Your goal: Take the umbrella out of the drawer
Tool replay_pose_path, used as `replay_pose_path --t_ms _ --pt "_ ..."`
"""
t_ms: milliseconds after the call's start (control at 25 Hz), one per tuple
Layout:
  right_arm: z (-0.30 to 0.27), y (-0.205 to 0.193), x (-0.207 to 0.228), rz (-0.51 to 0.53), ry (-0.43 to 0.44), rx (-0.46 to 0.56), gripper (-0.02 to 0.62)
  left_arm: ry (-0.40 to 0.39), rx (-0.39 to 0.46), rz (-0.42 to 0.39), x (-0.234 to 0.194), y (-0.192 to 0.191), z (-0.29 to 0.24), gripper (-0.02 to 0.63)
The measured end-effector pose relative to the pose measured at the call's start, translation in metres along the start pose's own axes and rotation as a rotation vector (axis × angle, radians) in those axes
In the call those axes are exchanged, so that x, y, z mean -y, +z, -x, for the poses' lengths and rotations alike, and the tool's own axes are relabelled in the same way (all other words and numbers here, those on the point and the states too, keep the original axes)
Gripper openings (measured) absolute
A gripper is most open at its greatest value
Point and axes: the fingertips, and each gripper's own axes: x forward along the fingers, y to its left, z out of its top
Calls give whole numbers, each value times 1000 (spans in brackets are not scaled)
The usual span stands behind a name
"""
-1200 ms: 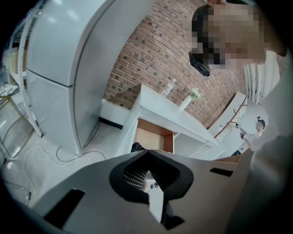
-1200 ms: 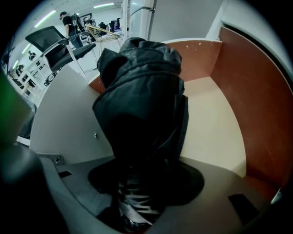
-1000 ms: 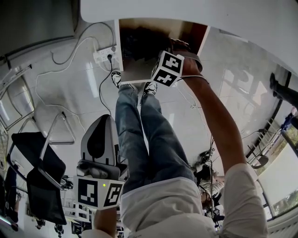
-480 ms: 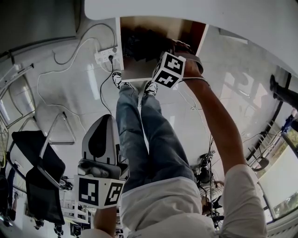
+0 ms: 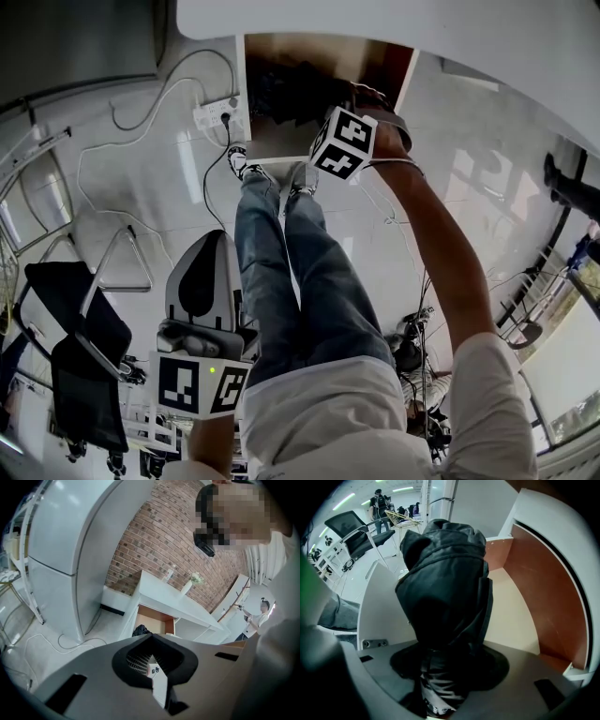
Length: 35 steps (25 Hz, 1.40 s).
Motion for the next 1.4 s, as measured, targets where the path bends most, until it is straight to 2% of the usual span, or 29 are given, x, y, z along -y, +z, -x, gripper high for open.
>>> replay_pose_path --t_ms 480,760,1400 --pt "16 0 0 -26 7 21 250 2 18 -13 8 5 7 17" --pt "26 1 -2 -6 2 39 251 -2 27 -21 14 4 7 17" --pt "51 -1 -5 -62 9 78 250 -13 45 -45 32 5 17 17"
